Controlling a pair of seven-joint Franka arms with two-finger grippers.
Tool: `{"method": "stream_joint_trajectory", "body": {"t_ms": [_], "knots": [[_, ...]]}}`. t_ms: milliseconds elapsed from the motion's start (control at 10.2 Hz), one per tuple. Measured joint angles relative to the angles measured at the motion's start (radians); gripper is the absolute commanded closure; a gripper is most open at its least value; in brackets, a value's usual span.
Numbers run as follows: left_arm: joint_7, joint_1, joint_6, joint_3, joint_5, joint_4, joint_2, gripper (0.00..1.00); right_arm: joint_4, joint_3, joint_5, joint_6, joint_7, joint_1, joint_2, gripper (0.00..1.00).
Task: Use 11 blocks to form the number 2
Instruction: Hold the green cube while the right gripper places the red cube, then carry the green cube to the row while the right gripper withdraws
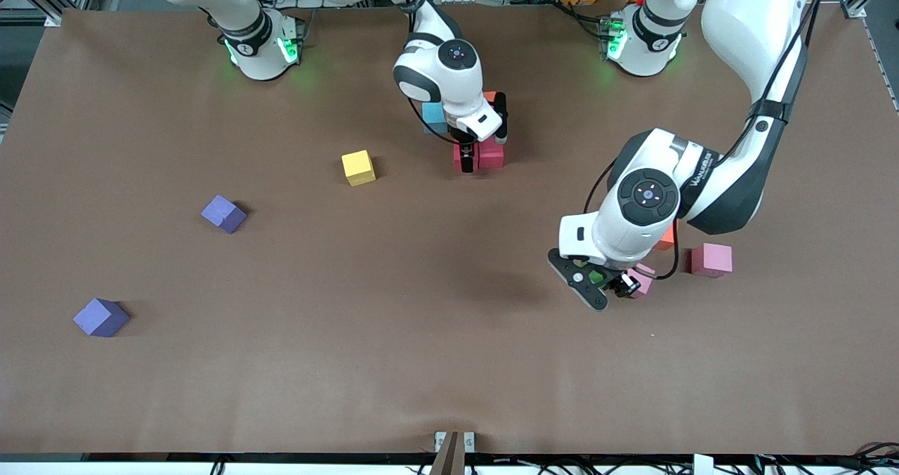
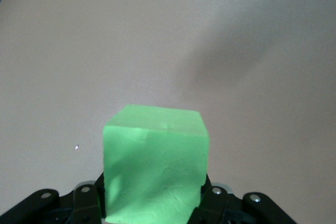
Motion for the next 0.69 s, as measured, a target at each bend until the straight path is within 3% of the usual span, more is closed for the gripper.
{"method": "stream_joint_trajectory", "body": {"t_ms": [294, 687], "knots": [[0.0, -0.007, -0.029, -0.006, 0.0, 0.0, -0.001, 0.93, 0.012, -0.003, 0.0, -0.01, 0.0, -0.006, -0.014, 0.0], [0.0, -0.012, -0.048, -0.015, 0.0, 0.001, -0.016, 0.93, 0.003, -0.006, 0.001, -0.143, 0.0, -0.011, -0.121, 0.0]]}}
